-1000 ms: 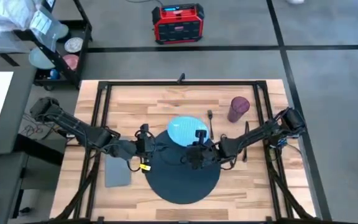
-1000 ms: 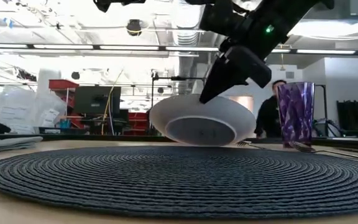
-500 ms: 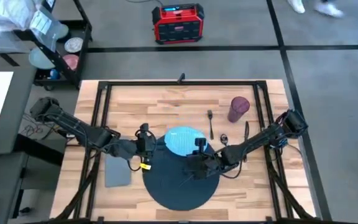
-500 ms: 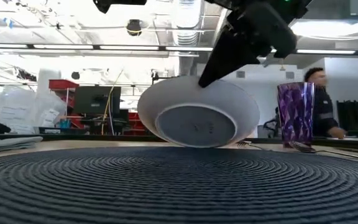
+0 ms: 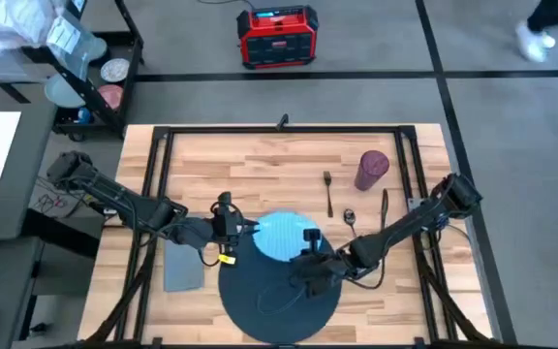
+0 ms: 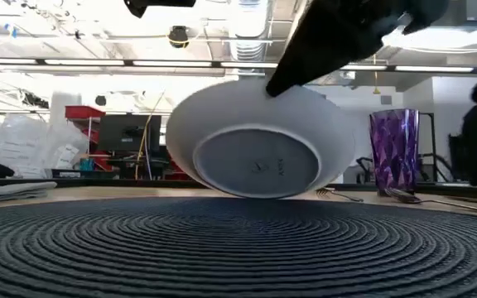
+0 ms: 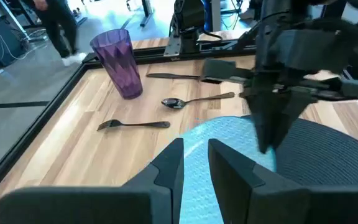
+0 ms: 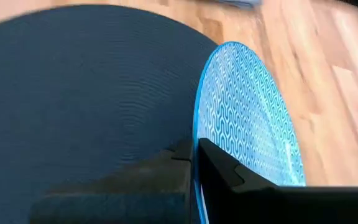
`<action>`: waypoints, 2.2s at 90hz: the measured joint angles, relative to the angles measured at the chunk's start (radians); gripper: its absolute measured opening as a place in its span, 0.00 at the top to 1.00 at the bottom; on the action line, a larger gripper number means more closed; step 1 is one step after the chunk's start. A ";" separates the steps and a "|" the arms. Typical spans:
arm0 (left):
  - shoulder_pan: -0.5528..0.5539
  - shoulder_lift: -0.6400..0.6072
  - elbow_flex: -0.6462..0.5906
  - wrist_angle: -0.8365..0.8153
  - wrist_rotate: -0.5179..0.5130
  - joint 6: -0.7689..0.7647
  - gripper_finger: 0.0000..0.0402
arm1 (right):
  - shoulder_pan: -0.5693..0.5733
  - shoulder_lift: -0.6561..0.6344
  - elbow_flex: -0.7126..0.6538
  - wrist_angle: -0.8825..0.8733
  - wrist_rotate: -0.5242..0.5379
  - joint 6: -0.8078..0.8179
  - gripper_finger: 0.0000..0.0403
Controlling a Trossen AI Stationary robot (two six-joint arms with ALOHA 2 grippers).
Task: Set table place
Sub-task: Put the blue plate on the black tablemat
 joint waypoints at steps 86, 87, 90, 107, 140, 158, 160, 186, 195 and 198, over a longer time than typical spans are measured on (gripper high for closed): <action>0.018 0.001 -0.001 -0.016 -0.005 -0.050 0.85 | 0.023 0.228 0.084 0.215 -0.248 0.065 1.00; 0.018 0.001 -0.001 -0.016 -0.005 -0.051 0.85 | 0.023 0.227 0.085 0.211 -0.246 0.062 1.00; 0.018 0.001 -0.001 -0.016 -0.005 -0.053 0.85 | 0.024 0.227 0.088 0.212 -0.224 0.057 1.00; 0.017 0.001 -0.001 -0.023 -0.004 -0.057 0.85 | -0.005 0.193 0.088 0.047 -0.129 0.117 1.00; 0.017 0.001 -0.001 -0.044 0.013 -0.087 0.85 | -0.072 0.196 0.026 0.027 -0.198 0.187 1.00; 0.017 0.001 -0.001 -0.045 0.013 -0.087 0.85 | -0.072 0.209 0.022 0.074 -0.293 0.192 1.00; 0.017 0.001 -0.001 -0.045 0.013 -0.087 0.85 | -0.073 0.212 0.022 0.090 -0.300 0.190 1.00; 0.017 0.001 -0.001 -0.046 0.013 -0.090 0.85 | -0.102 0.270 0.028 0.162 -0.381 0.199 1.00; 0.017 0.001 -0.001 -0.049 0.014 -0.090 0.85 | -0.107 0.281 0.028 0.175 -0.382 0.200 1.00; 0.017 0.001 -0.001 -0.052 0.013 -0.090 0.85 | -0.109 0.281 0.028 0.177 -0.379 0.193 1.00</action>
